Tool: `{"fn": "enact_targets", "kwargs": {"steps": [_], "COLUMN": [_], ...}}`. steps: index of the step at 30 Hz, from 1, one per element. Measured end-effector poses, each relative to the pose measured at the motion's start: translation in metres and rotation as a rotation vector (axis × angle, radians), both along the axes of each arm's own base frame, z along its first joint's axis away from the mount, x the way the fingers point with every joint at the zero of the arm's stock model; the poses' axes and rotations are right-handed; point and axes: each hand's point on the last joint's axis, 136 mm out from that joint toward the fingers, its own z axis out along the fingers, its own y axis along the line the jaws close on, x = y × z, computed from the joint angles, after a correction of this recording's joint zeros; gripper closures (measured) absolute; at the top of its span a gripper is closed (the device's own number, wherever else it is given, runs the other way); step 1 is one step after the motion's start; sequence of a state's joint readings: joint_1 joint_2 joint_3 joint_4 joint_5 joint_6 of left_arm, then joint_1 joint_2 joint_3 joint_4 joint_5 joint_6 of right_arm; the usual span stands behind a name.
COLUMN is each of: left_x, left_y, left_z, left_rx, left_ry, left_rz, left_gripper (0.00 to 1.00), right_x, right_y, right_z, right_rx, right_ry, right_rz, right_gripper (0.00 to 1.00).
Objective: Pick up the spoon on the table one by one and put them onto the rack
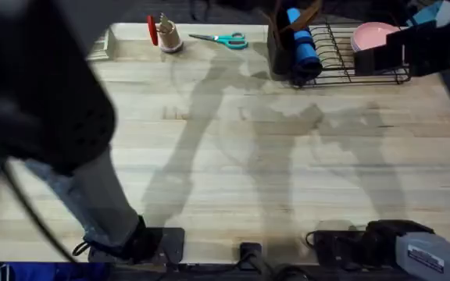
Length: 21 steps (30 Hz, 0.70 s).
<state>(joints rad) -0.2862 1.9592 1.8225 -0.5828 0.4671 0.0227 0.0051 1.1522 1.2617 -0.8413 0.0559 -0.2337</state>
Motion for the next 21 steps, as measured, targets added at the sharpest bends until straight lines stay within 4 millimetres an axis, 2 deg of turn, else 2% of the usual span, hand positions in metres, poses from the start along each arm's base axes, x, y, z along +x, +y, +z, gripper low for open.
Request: {"fn": "enact_targets", "kwargs": {"steps": [3,6,16,20,21], "left_x": [-0.007,-0.017,-0.061,-0.087,-0.106], "left_y": [0.030,0.054,0.119,0.141,0.156], "left_z": [0.028,0.043,0.044,0.053,0.064], "left_rx": [0.004,0.024,0.168,0.214,0.230], "left_ry": [-0.019,-0.011,0.117,0.147,0.156], "left_rz": [0.057,0.110,0.254,0.292,0.323], "left_gripper": [0.006,0.006,0.006,0.006,0.006], "right_x": [0.000,0.000,-0.007,-0.013,-0.015], "right_y": [0.000,0.000,0.000,0.000,0.000], "right_z": [0.000,0.000,-0.006,-0.012,-0.013], "right_rx": [0.000,0.000,0.000,0.000,0.000], "right_ry": [0.000,0.000,0.039,0.072,0.079], "right_rz": [0.000,0.000,0.000,0.000,0.000], "right_gripper": [0.006,0.005,0.005,0.006,0.005]}}
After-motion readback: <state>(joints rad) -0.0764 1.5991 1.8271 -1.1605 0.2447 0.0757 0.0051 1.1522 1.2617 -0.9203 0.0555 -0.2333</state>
